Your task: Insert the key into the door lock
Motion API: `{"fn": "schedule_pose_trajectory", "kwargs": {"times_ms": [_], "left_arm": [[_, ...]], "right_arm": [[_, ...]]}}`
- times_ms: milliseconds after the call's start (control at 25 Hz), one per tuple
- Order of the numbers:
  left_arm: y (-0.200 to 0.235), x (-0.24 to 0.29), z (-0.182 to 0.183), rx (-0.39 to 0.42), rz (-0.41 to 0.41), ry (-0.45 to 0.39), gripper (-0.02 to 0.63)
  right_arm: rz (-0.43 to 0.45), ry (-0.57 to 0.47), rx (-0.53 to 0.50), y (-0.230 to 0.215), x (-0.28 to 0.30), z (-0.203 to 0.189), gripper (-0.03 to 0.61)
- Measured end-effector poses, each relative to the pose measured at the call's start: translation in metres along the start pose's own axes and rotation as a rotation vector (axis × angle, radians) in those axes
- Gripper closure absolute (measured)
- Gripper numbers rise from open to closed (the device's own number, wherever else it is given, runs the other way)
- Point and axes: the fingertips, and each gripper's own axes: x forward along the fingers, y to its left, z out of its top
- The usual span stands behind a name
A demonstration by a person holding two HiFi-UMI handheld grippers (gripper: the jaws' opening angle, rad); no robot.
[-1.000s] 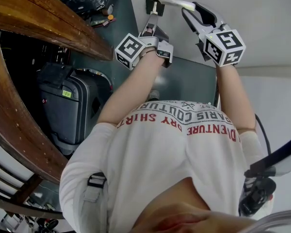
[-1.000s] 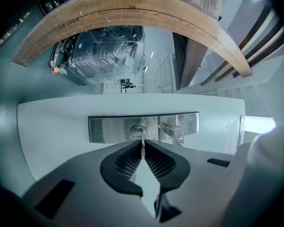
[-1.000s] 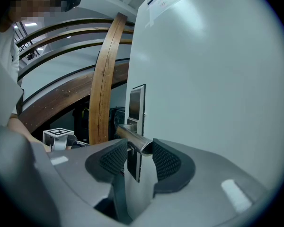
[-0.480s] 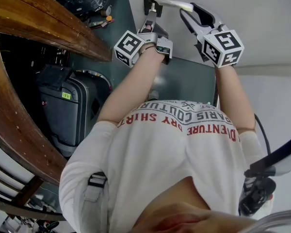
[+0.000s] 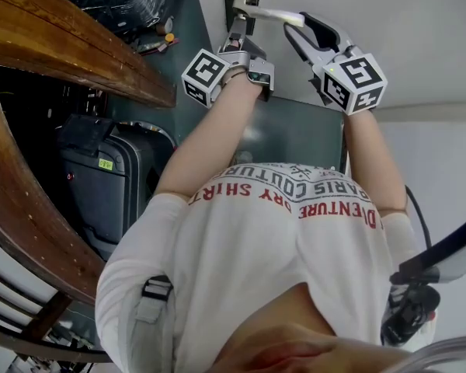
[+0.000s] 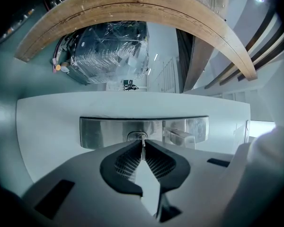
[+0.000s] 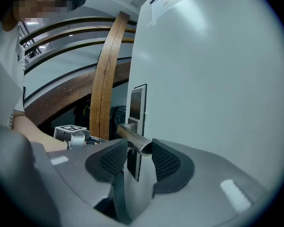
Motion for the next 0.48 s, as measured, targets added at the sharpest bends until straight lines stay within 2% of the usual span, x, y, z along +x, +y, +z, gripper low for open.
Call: {"fn": "schedule_pose_trajectory", "kwargs": {"times_ms": [160,280,360,480], "left_arm": [[-0.003,0.003,0.000,0.021,-0.014,0.007,0.591],[-0.005,0.004,0.000,0.080,-0.012,0.037,0.591],[-0.008,0.003,0.000,0.152,-0.020,0.073,0.589],[-0.016,-0.001,-0.002,0.316,-0.048,0.156,0.578]], "right_arm": [[-0.007,-0.001,-0.005,-0.002,0.001,0.003,0.428],[-0.002,0.016,0.003,-0.001,0.001,0.003,0.428],[-0.002,0.027,0.003,0.000,0.001,0.003,0.426],[-0.027,0.030,0.001,-0.002,-0.001,0.005,0.427]]}}
